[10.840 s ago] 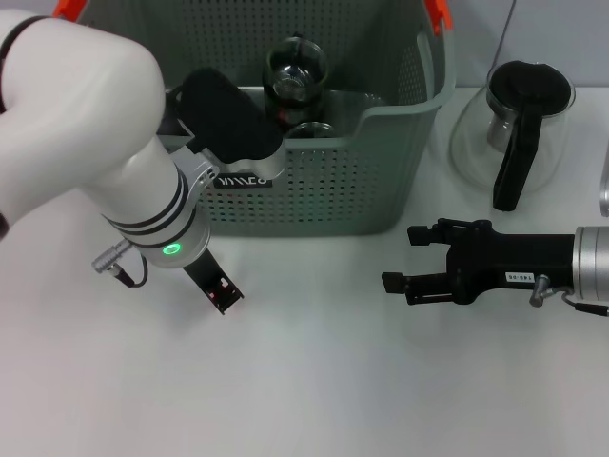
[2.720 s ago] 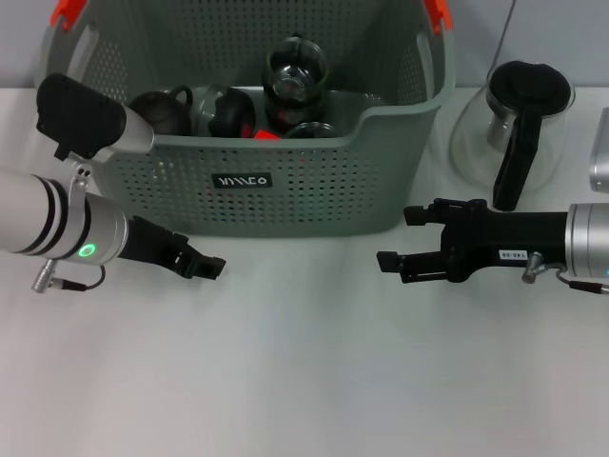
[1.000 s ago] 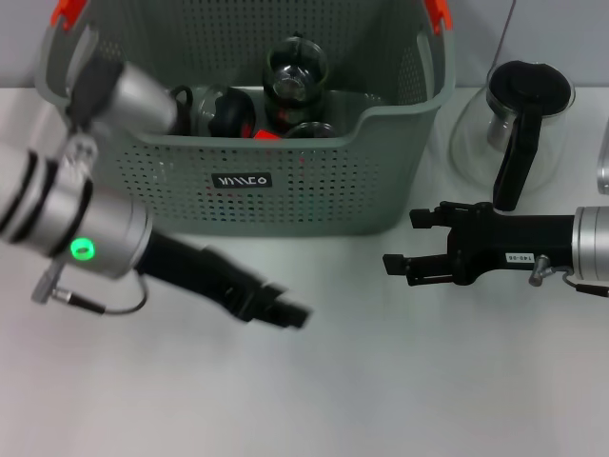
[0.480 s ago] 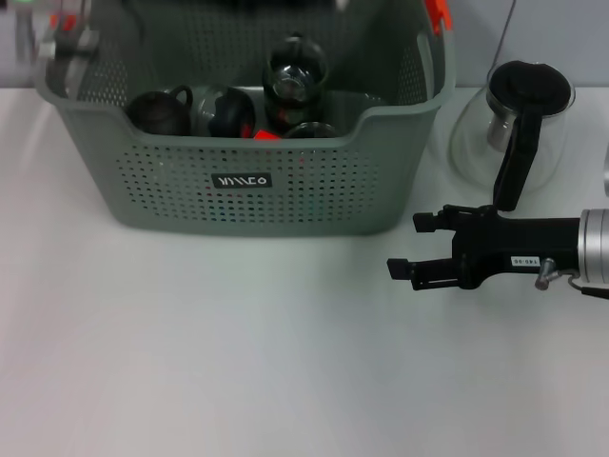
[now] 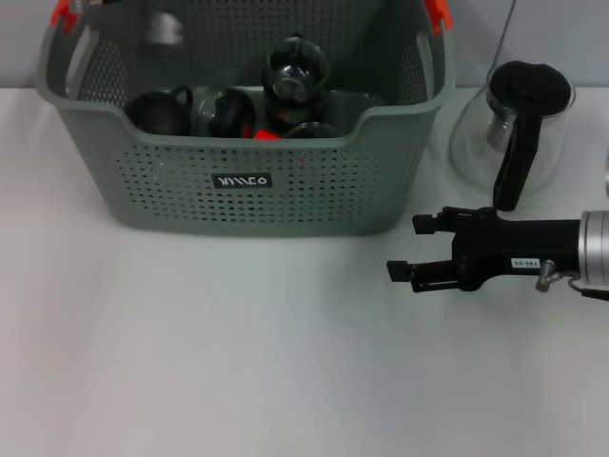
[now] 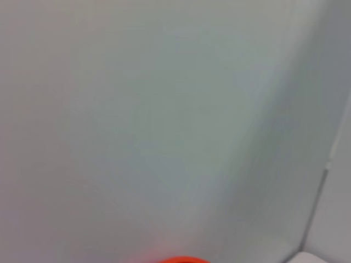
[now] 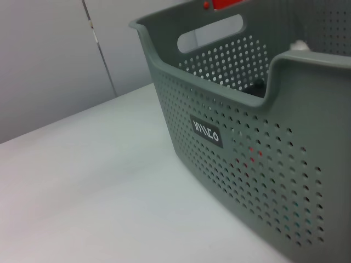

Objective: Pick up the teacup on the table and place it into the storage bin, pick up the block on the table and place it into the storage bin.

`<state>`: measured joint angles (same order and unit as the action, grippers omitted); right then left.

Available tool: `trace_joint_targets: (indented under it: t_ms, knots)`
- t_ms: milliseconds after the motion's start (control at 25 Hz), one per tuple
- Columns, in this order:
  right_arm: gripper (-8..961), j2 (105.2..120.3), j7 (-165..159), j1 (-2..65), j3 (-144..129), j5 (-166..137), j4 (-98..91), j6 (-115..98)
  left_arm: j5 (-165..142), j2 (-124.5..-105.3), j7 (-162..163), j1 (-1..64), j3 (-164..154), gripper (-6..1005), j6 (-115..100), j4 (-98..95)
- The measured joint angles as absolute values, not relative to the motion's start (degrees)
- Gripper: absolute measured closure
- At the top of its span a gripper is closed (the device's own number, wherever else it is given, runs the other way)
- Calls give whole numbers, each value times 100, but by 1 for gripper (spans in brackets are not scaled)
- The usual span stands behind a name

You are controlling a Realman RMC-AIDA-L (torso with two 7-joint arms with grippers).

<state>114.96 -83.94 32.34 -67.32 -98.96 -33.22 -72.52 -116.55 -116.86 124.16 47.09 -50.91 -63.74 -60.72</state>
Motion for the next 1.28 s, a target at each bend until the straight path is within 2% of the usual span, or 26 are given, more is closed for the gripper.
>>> trace_joint_targets:
  t_ms: [40, 200, 360, 480, 720, 840, 1280]
  knots:
    - [8, 11496, -8394, 3234, -6732, -9896, -3322, -7253, -11657, -11702, 12416, 4708, -5102, 401, -6313, -6075]
    - [9, 11495, -8394, 3235, -6732, -9895, -3326, -7285, -11445, -11713, 12391, 4606, -5032, 262, -6861, -6216]
    - [9, 11479, -8385, 3252, -6750, -9896, -3338, -7309, -10719, -11734, 11763, 4263, -4889, 130, -8825, -6427]
    - [9, 11466, -8349, 3258, -6775, -9902, -3340, -7363, -10409, -11857, 11126, 3836, -4864, 36, -10241, -6448]
    - [9, 11459, -8333, 3298, -6760, -10112, -3340, -7576, -10995, -12183, 9847, 3073, -4898, 39, -10474, -6130]
    - [9, 11469, -8324, 3309, -6767, -10171, -3344, -7653, -11341, -12255, 9290, 2910, -4895, 41, -10134, -5653]
    - [8, 11548, -8052, 3321, -6758, -10344, -3396, -7824, -11971, -12253, 8639, 2895, -4829, 49, -9033, -4697]
